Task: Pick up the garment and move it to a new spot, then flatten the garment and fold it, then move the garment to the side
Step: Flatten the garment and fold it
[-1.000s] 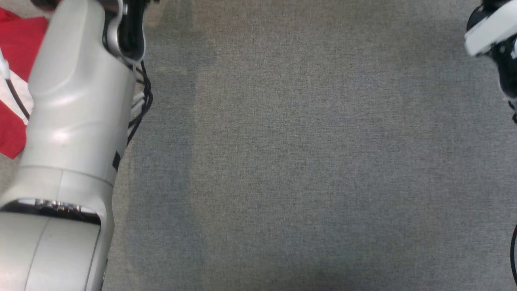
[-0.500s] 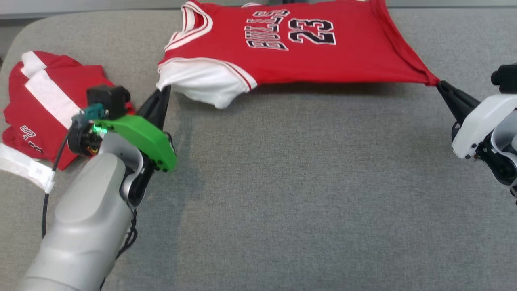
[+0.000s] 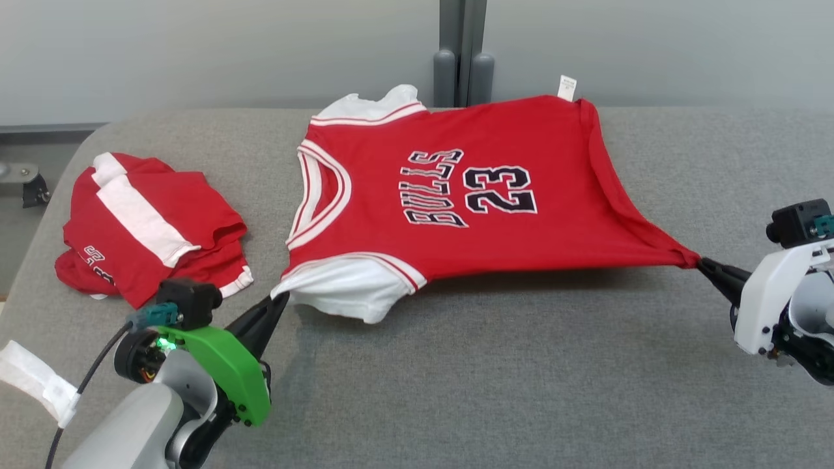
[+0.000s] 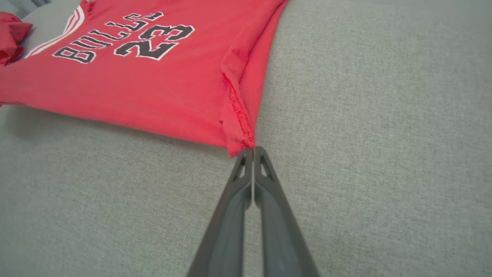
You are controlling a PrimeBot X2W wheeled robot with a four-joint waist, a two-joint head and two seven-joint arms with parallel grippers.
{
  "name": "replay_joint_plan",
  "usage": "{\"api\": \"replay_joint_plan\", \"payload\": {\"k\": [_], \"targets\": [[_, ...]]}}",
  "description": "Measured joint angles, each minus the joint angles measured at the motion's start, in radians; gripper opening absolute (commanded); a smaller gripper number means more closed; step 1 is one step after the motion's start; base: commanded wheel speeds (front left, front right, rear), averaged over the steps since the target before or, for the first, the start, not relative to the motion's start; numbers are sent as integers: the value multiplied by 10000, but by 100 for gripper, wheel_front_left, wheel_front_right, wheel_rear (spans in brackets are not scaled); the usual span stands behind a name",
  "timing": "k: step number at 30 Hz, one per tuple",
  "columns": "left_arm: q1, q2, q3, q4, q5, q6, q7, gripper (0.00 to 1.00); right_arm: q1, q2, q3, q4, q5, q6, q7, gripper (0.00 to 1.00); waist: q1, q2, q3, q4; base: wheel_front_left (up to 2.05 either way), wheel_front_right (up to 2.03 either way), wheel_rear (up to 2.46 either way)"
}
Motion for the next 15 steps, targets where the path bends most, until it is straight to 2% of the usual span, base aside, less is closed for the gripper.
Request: {"api": "replay_joint_plan", "payload": {"k": [10, 15], "targets": [[1596, 1101, -136, -2372, -270, 637, 650, 0, 1067, -974, 393, -1384, 982, 0, 1400, 0, 0, 0, -792, -138, 0, 0, 0], [2016, 1781, -660, -3208, 477, 865, 995, 0, 1597, -1438, 520, -2011, 1379, 0, 2506, 0, 0, 0, -911, -229, 0, 0, 0]]}}
